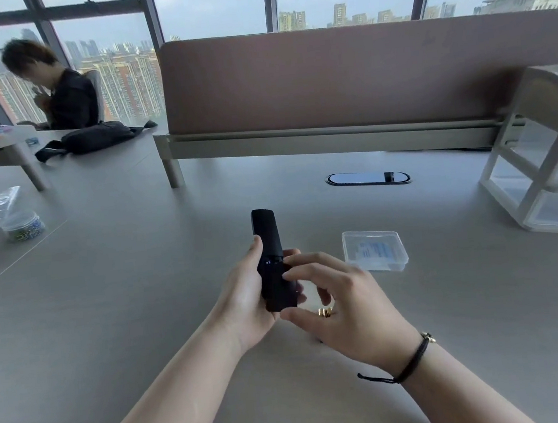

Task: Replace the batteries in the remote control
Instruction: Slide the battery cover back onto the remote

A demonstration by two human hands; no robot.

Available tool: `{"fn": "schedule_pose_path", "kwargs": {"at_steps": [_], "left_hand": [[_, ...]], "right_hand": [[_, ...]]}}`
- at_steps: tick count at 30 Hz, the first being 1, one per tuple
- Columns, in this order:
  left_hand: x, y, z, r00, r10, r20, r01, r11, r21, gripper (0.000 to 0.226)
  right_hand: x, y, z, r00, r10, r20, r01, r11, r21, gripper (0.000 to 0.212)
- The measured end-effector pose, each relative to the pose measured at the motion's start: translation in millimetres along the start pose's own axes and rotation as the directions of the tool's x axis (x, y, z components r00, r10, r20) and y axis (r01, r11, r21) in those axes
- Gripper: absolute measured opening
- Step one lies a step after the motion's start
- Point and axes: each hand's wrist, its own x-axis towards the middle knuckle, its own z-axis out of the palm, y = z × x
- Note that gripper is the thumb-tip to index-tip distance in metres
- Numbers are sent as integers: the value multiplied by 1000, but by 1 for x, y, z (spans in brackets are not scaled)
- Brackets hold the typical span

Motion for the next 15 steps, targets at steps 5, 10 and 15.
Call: {"fn": "schedule_pose_path", "kwargs": {"at_steps": [5,10,15], "left_hand": [[-3,0,4,998,-9,57,6,999,48,61],[-5,1,7,996,6,89,-9,999,32,63],[-5,-1,8,992,13,122,-9,999,-33,64]], "right_hand": [[0,0,-1,998,-7,55,10,998,-60,39],[0,0,-1,998,-2,55,9,993,-122,39],[0,2,-1,999,22,39,-18,993,-120,35]]}}
